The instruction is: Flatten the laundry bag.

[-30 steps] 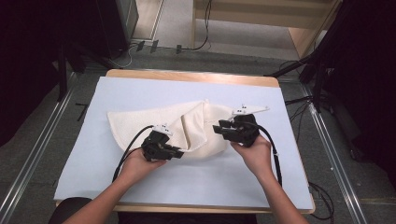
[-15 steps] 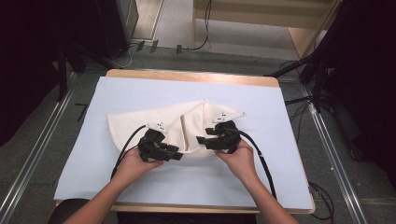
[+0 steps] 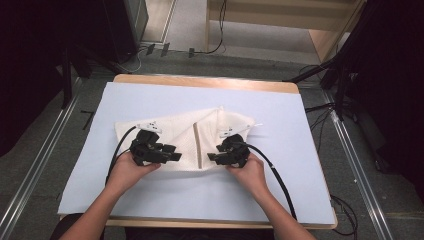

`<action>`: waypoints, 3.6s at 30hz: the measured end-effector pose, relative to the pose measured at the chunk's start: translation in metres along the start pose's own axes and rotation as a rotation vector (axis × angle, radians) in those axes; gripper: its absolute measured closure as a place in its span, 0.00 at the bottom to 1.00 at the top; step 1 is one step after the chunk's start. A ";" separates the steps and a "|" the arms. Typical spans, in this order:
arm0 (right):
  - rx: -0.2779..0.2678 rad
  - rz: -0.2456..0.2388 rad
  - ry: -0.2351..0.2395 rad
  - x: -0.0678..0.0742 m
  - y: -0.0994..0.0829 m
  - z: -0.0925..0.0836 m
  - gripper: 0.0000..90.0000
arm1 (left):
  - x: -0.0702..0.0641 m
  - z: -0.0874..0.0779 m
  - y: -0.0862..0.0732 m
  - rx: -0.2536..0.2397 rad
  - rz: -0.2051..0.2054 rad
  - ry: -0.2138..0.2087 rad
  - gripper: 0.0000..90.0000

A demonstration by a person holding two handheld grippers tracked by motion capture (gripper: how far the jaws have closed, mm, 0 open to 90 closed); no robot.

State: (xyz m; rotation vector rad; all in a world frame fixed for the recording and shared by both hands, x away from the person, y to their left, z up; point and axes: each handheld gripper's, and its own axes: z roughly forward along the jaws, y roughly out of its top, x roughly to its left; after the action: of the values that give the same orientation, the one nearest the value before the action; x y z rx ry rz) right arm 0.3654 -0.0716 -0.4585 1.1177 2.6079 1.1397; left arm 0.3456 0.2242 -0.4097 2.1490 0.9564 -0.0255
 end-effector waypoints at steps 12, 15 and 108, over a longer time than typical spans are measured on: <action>0.002 -0.065 0.003 0.006 -0.003 0.006 0.92 | 0.054 -0.013 -0.002 -0.056 -0.094 0.056 0.60; 0.007 -0.059 0.022 0.006 -0.002 0.006 0.98 | 0.067 -0.015 -0.002 -0.062 -0.122 0.063 0.58; -0.072 -0.050 0.060 0.054 -0.072 -0.106 0.97 | 0.172 -0.046 -0.011 -0.194 -0.408 0.309 1.00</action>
State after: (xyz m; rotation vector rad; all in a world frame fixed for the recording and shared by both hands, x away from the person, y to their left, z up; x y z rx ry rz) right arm 0.2467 -0.1331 -0.4198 1.0145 2.5998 1.2657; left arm 0.4493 0.3663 -0.4369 1.7802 1.5003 0.1975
